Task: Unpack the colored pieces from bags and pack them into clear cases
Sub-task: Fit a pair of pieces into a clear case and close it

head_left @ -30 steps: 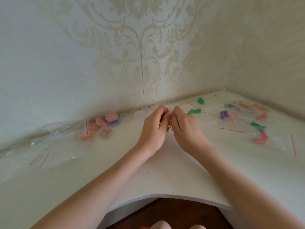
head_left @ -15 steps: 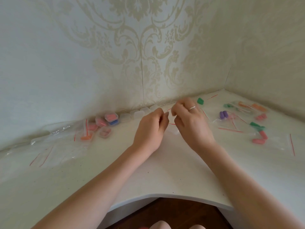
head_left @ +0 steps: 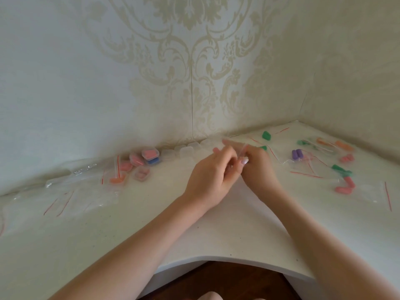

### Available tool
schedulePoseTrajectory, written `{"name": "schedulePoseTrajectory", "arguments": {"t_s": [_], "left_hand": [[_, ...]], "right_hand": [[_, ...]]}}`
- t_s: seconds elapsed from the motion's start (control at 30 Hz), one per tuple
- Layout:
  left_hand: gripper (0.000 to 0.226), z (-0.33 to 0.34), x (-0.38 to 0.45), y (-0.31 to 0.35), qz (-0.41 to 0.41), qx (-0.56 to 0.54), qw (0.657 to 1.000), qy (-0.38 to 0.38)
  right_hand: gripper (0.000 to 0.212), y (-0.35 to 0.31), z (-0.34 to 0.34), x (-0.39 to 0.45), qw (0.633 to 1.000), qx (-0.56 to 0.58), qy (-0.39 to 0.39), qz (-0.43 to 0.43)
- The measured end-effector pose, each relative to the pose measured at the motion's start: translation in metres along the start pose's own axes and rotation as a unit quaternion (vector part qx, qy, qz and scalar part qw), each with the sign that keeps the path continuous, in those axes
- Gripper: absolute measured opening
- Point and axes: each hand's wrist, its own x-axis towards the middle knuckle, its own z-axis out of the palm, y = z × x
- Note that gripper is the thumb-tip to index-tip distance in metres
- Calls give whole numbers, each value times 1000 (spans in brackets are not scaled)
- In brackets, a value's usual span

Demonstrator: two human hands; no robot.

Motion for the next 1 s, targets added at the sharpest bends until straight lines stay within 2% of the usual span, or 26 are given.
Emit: {"name": "schedulePoseTrajectory", "arguments": {"t_s": [0.07,0.13,0.23,0.3,0.33,0.43,0.5,0.57,0.67,0.83,0.9,1.0], "left_hand": [[26,-3,4,3,-85,-96,990,50],[17,-6,11,-1,-209,-161,956,126],[4,-11,21,-14,-395,-303,850,172],[9,-13,25,-20,-451,-394,786,152],[11,-14,26,-21,-458,-426,769,132],[9,-12,24,-20,-447,-467,759,75],[20,-11,22,-19,-452,-472,754,68],[23,-11,22,-20,-463,-458,756,69],[20,-10,22,-22,-481,-429,761,74],[38,-8,22,-23,-481,-529,696,65],[31,-8,22,-24,-484,-543,683,65],[13,-8,22,-24,-490,-508,703,86]], "right_hand": [[29,-2,-5,2,996,94,1,3],[30,-2,-9,3,989,147,6,15],[29,0,-11,4,986,165,-8,38],[28,0,-12,5,985,166,-27,46],[27,0,-12,4,985,162,-40,45],[21,-2,-11,3,987,145,-67,32],[20,-2,-10,3,986,148,-62,35],[27,-2,-9,3,987,136,-82,23],[46,-4,-8,-1,988,105,-117,-16],[38,-3,-4,0,995,61,-81,-19],[35,-5,-6,-1,993,92,-77,-13],[23,-8,-5,-1,990,125,-67,0]]}}
